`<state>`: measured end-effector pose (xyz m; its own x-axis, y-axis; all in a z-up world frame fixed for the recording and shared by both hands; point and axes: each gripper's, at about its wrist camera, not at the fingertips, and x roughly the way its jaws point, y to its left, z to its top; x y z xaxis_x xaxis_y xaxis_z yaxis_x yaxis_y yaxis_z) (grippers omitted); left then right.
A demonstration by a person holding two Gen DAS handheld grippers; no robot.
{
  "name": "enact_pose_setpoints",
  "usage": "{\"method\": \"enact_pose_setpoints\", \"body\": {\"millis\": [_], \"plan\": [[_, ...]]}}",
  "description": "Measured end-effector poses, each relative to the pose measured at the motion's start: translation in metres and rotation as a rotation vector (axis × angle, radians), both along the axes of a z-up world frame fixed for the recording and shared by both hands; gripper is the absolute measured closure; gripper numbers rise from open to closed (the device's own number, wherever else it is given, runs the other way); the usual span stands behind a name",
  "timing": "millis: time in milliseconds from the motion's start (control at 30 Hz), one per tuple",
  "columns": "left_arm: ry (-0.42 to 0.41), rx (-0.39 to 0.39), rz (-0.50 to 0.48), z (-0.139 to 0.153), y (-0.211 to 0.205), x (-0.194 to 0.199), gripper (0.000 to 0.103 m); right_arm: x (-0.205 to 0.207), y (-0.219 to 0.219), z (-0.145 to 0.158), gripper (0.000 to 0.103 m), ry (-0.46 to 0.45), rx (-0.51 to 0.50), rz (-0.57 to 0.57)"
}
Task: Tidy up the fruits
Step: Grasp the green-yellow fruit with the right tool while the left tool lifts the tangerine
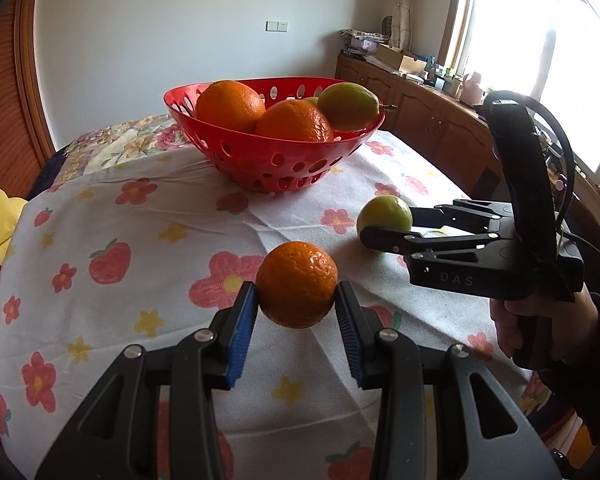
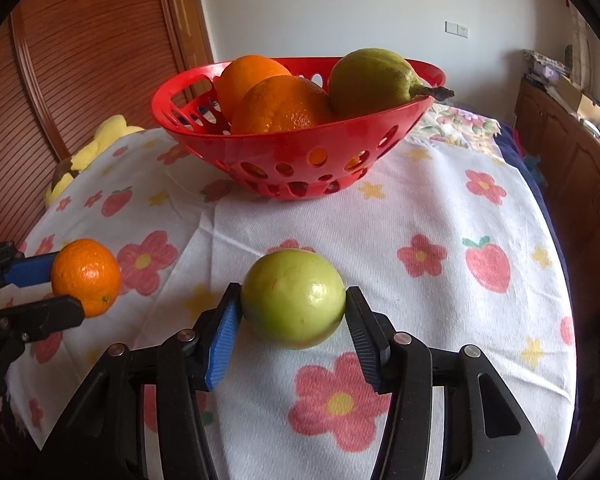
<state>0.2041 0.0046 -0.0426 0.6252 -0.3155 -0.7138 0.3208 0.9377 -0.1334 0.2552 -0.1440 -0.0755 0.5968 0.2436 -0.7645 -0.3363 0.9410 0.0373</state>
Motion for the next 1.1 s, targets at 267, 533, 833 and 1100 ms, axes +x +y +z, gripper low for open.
{"method": "enact_pose_setpoints", "body": {"millis": [267,533,833,1100], "plan": [[-0.006,-0.003,0.002,0.002,0.000,-0.001,0.065,-0.007,-0.003,0.006,0.050,-0.011,0.008,0.004],[-0.034,-0.002,0.004,0.013,-0.001,0.003,0.065,-0.015,0.001,0.021,0.050,-0.043,0.017,0.023],[-0.104,-0.001,0.015,0.045,0.002,0.034,0.069,-0.011,0.004,0.068,0.050,-0.137,0.039,0.065],[-0.019,0.056,-0.015,0.020,-0.001,0.059,0.102,0.006,0.003,0.097,0.050,-0.192,0.074,0.088]]}}
